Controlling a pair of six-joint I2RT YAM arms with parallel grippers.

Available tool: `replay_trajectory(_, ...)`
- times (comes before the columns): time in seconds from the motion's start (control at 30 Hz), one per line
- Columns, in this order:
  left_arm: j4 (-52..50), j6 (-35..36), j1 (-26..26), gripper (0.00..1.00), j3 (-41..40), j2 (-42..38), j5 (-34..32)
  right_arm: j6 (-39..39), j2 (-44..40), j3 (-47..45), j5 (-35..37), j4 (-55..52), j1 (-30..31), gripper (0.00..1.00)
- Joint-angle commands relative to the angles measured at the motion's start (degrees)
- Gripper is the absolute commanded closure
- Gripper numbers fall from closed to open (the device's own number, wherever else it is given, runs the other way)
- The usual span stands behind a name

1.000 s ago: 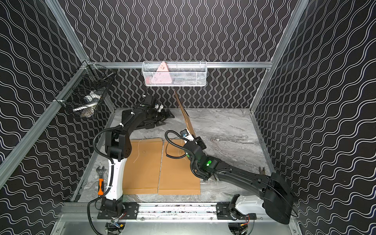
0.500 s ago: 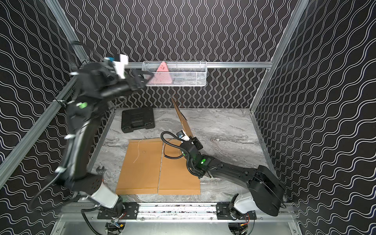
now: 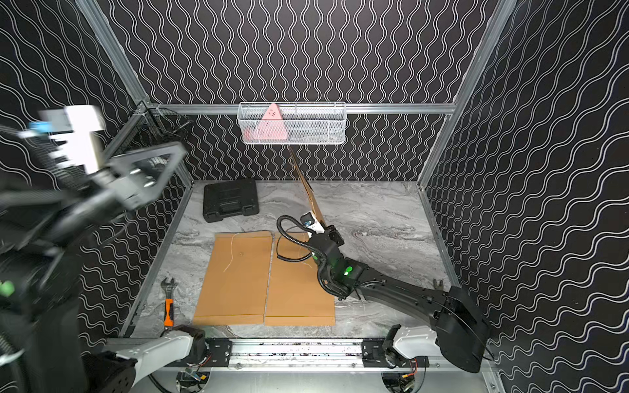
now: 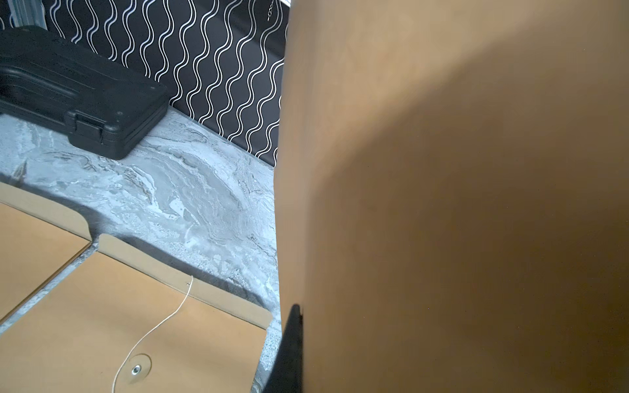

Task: Open the file bag
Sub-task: Pick up the file bag from the center of the board.

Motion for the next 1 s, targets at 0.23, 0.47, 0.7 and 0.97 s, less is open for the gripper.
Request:
replay_trajectory(0.23,3.83,0.38,-0.06,0.1,-6.16,1.89,-0.32,-2.1,0.62,1.52,-0.98,1.25,0.08,1.0)
replay_trajectory(0.47,5.7,1.46,-0.08,0.09,-10.18,3.79,-1.39,-4.96,2.0,5.17,-2.32,1.76,0.77,1.0)
replay_trajectory(0.7,7.61,2.14,-0.04,0.1,-13.91,7.79,-2.37,-8.89,3.92,9.01,-2.48,3.08,2.62,1.0)
replay_trajectory(0.97,8.33,3.31,-0.03,0.1,-15.8,11.13,-3.58,-13.35,5.69,12.34,-1.87,5.21,5.67,1.0)
